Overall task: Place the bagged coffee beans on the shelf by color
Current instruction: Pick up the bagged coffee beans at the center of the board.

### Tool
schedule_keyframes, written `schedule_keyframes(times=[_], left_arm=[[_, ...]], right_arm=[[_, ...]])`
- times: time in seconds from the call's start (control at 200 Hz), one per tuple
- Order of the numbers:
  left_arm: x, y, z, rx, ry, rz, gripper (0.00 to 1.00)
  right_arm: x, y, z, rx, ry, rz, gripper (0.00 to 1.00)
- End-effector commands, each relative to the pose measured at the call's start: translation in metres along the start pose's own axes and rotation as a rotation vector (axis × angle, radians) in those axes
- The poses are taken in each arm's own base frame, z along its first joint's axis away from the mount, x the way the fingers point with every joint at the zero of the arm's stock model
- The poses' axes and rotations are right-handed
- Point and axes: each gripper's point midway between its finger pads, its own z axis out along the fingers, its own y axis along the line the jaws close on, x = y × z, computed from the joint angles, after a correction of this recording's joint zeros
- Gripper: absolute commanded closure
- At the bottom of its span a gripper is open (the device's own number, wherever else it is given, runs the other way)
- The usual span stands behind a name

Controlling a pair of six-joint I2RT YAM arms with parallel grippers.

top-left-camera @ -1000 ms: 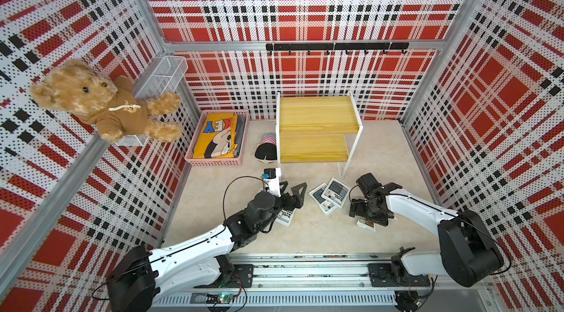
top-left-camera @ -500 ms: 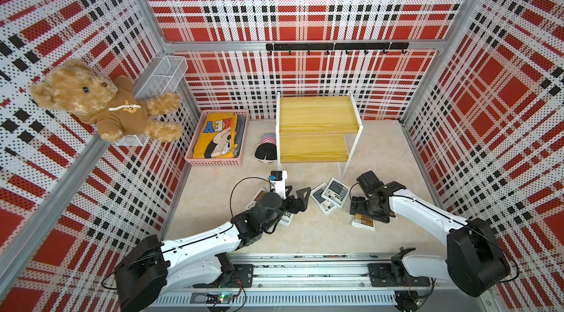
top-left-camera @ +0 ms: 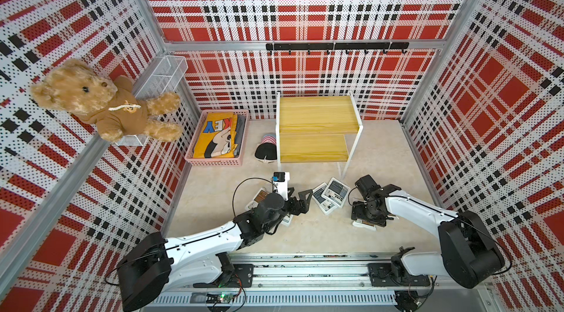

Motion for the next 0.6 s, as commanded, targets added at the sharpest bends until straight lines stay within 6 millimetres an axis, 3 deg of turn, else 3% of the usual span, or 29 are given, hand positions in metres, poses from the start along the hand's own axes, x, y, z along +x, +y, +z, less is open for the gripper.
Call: schedule_keyframes(times=[0.0,0.135,0.366,0.596], left_arm=[[-0.009,-0.010,0.000,0.027,-0.023,-0.004,0.07],[-0.004,-0.013,0.003,0.043,-0.008,-0.001,0.07],[0.005,-0.029,0.011,0.111,0.033,0.009,0.07],[-0.011,-0.051,0.030,0.262,0.126,-0.043,0.06]], right_arm=[[-0.001,0.010,0.005,-0.036,-0.003,0.000,0.29],[-0.009,0.014,-0.005,-0.048,-0.032,-0.009,0.43],[-0.021,0.034,-0.047,-0.127,-0.110,-0.037,0.40],[-0.012,0.062,-0.094,-0.223,-0.193,-0.242,0.39]])
